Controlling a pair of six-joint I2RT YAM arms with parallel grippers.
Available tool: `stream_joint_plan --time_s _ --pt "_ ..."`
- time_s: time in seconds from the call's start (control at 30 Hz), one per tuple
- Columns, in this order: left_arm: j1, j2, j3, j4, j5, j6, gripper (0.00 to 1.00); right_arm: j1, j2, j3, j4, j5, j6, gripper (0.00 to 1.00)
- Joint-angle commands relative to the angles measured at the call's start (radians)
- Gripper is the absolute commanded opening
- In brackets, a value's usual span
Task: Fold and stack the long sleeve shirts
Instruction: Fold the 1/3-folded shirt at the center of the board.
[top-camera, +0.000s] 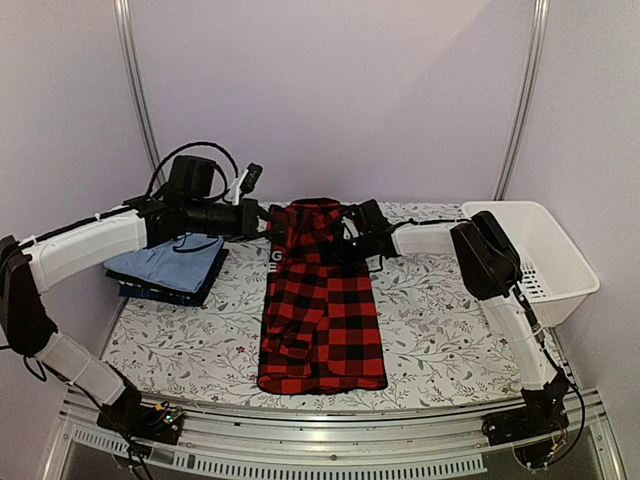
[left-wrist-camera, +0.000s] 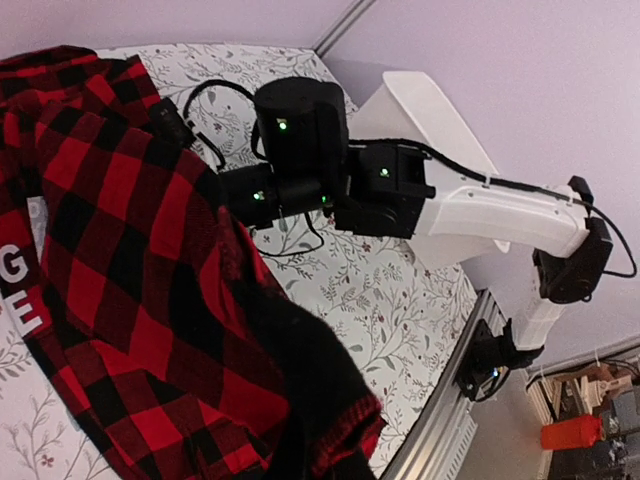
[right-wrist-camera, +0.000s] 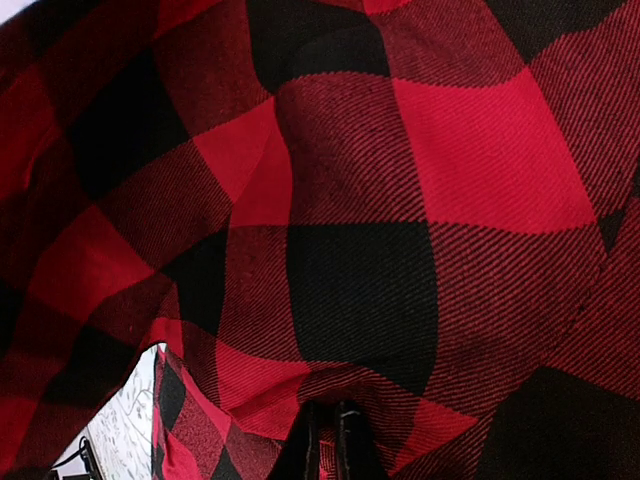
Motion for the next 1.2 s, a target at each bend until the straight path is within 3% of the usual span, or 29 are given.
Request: stream_joint_plan --time_s 0.0,0.23,0.67,1.17 --pt "-0.070 0.017 0.006 -0.064 0.059 0.062 0.00 -0.008 -0.032 0.003 -0.008 -0.008 -0.005 0.08" --pt "-0.087 0.076 -0.007 -0.066 0.041 0.037 0.00 -0.027 -0.218 -0.117 -0.095 0.112 -0.022 0.18" --pt "-0.191 0.271 0.114 -0.028 0.131 0.050 0.00 -0.041 -0.536 -0.440 -0.148 0.310 -0.072 0.26" --pt "-0.244 0.335 0.189 -0.014 0.127 0.057 0.00 -0.041 -0.699 -0.531 -0.184 0.342 -0.112 0.31"
